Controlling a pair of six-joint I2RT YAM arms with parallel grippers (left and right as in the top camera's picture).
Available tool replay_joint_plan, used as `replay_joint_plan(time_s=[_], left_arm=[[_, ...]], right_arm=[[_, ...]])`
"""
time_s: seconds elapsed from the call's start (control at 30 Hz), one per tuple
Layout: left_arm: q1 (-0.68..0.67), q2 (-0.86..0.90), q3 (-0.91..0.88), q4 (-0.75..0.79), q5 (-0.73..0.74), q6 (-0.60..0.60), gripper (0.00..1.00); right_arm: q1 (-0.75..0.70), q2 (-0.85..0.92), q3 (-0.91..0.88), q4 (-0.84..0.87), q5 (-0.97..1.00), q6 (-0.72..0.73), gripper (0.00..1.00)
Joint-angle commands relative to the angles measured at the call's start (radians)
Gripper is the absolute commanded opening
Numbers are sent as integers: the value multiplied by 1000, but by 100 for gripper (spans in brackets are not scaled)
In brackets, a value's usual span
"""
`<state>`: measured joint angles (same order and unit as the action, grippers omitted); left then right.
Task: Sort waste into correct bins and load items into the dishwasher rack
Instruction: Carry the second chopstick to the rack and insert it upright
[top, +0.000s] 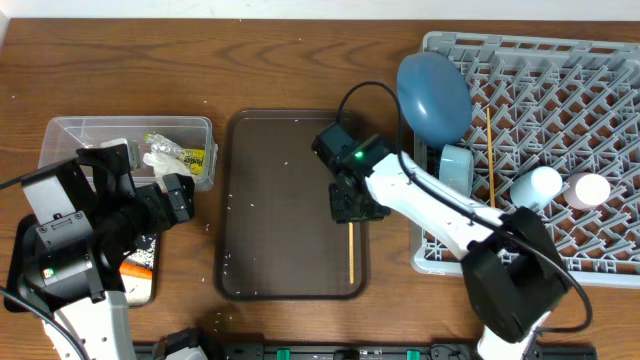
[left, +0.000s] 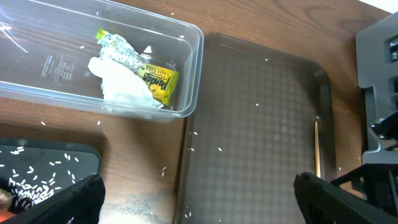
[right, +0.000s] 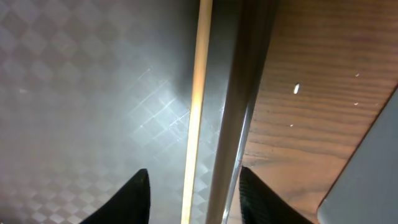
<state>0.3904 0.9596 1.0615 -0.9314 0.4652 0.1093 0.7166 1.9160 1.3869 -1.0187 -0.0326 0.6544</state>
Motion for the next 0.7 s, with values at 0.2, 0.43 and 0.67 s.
replay_joint_plan(time_s=[0.2, 0.43, 0.67], left_arm=[[-4, 0, 23, 0, 10, 14, 98], [-4, 0, 23, 0, 10, 14, 98], [-4, 0, 23, 0, 10, 14, 98]], right_arm=[[13, 140, 6, 7, -54, 63, 37], [13, 137, 6, 76, -81, -37, 1], [-13, -44, 56, 60, -54, -164, 1]])
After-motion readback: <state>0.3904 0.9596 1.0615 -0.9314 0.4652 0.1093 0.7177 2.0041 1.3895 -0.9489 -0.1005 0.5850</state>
